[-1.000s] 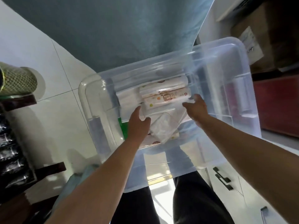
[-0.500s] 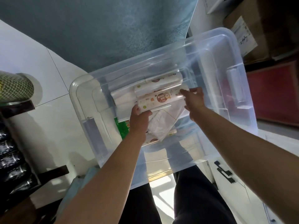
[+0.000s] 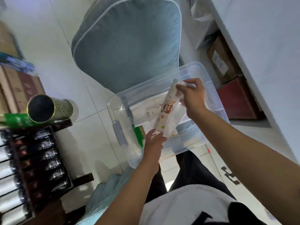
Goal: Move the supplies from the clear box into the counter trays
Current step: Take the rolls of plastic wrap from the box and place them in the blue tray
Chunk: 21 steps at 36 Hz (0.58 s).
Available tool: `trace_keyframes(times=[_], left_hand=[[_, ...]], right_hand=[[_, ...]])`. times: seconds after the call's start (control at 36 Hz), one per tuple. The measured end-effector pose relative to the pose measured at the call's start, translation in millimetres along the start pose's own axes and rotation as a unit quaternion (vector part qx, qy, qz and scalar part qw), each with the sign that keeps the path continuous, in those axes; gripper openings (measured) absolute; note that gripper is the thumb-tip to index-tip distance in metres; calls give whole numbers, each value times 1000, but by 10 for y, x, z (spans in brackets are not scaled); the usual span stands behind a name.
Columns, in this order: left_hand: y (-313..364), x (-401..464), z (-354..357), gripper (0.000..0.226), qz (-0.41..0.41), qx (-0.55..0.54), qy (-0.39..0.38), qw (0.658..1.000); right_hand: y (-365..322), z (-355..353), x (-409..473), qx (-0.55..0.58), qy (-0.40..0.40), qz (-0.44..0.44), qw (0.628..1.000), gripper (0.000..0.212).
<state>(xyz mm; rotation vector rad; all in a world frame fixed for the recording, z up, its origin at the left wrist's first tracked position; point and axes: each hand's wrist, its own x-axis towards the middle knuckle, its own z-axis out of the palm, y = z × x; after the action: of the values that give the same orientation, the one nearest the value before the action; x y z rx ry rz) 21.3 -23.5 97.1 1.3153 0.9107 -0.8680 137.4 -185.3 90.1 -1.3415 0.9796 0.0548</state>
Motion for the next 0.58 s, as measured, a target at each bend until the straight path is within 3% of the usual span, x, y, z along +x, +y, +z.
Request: trace_keyframes(times=[0.11, 0.22, 0.42, 0.58], left_hand=[[368, -255, -188, 39, 70, 129, 58, 987], [713, -540, -437, 57, 129, 178, 106, 970], [1070, -842, -452, 52, 183, 161, -54, 968], [1012, -849, -134, 44, 216, 94, -45, 971]], right_hand=[[-358, -64, -171, 26, -144, -35, 989, 21], [-647, -139, -306, 40, -228, -41, 972, 17], [-938, -119, -519, -56, -415, -66, 906, 21], [-894, -45, -691, -124, -475, -82, 868, 27]])
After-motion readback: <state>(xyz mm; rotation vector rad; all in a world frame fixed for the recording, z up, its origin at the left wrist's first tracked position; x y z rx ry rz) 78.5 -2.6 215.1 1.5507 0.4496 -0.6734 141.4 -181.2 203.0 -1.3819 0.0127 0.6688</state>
